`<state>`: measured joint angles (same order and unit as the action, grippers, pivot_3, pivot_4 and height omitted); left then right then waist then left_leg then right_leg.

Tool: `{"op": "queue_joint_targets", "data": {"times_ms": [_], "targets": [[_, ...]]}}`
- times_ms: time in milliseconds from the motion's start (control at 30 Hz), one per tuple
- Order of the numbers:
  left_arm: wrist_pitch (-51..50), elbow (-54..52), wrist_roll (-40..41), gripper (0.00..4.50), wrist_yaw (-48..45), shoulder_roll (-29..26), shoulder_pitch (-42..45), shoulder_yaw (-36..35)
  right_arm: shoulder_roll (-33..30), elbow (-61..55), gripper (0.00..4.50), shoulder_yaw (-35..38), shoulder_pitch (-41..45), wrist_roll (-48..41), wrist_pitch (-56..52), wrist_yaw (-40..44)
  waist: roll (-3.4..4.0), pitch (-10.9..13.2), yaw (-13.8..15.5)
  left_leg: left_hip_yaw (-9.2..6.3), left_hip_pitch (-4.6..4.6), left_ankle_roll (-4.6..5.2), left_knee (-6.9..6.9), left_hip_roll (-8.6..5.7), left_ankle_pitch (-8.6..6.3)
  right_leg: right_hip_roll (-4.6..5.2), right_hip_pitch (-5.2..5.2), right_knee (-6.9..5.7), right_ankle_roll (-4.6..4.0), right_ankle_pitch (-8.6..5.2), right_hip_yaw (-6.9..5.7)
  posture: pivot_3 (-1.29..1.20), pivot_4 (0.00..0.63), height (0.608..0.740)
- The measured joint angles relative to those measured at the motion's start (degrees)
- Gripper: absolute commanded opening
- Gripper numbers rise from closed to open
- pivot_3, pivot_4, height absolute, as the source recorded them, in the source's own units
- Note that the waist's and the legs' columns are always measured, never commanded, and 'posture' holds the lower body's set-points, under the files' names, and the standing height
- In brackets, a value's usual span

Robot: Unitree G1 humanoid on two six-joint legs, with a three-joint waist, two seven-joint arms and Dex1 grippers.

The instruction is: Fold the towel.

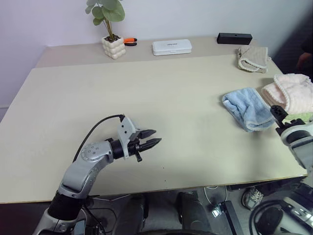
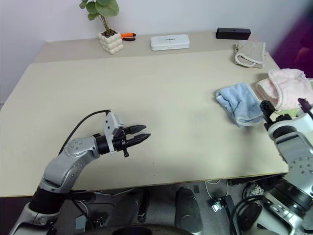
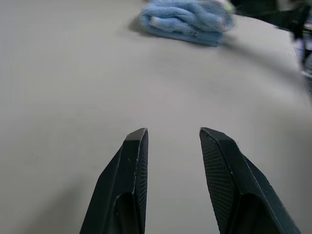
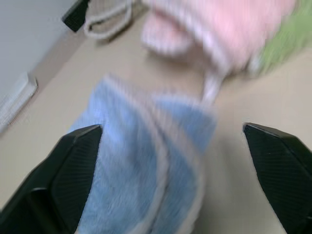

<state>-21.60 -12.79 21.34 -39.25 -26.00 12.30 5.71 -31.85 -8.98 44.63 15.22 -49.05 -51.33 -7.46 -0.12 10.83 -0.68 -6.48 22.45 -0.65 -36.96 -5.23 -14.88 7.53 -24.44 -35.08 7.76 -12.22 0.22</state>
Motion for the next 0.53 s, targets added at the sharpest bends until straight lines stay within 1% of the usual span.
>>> {"op": "queue_joint_targets", "data": {"times_ms": [100, 133, 167, 367, 467, 533], "targets": [[3.3, 5.7, -2.4, 1.69, 3.2, -2.2, 1.3, -6.5, -8.7, -2.7, 4.47, -6.7, -1.7, 7.9, 6.8, 8.0, -0.01, 0.0, -0.5, 0.05, -0.04, 0.03, 0.02, 0.08, -0.02, -0.09, 0.00, 0.01, 0.01, 0.00, 0.00, 0.00, 0.150, 0.740], [4.1, 6.3, -2.8, 1.69, 3.3, -2.8, 1.2, -7.6, -9.9, -2.8, 4.47, -8.8, -1.8, 9.6, 8.5, 10.3, -0.04, 0.0, -0.5, 0.05, -0.04, 0.03, 0.01, 0.10, -0.02, -0.10, 0.01, 0.03, 0.01, 0.00, 0.00, 0.00, 0.150, 0.740], [5.9, 7.1, -3.4, 1.69, 3.3, -4.1, 0.5, -9.1, -11.8, -3.3, 4.47, -13.3, -1.9, 12.3, 11.8, 15.4, -0.05, 0.0, -0.5, 0.07, -0.05, 0.03, 0.01, 0.11, -0.02, -0.10, 0.01, 0.03, 0.01, 0.00, 0.01, 0.00, 0.150, 0.740], [8.1, 7.8, -3.6, 1.69, 3.2, -5.6, -4.2, -13.6, -12.8, -5.7, 4.47, -30.3, -2.6, 17.5, 19.6, 33.5, -0.18, 0.1, 0.3, -0.04, 0.04, 0.02, -0.05, 0.05, -0.02, -0.03, 0.02, 0.09, 0.01, 0.01, 0.00, 0.00, 0.150, 0.740], [7.9, 5.5, -3.2, 1.69, 3.6, -5.6, -7.7, -15.5, -12.3, -5.0, 4.47, -35.7, -1.4, 18.0, 20.7, 40.1, -0.25, 0.1, 0.3, -0.03, 0.05, 0.01, -0.06, 0.00, -0.03, 0.06, 0.02, 0.12, 0.01, 0.01, 0.00, 0.00, 0.150, 0.740], [7.3, 2.9, -3.0, 1.69, 4.2, -5.5, -9.1, -16.0, -12.2, -3.9, 4.47, -37.6, -0.4, 18.4, 20.8, 43.1, -0.26, 0.1, 0.6, -0.04, 0.06, 0.01, -0.06, 0.00, -0.03, 0.06, 0.02, 0.12, 0.01, 0.01, 0.00, 0.00, 0.150, 0.740]]}}
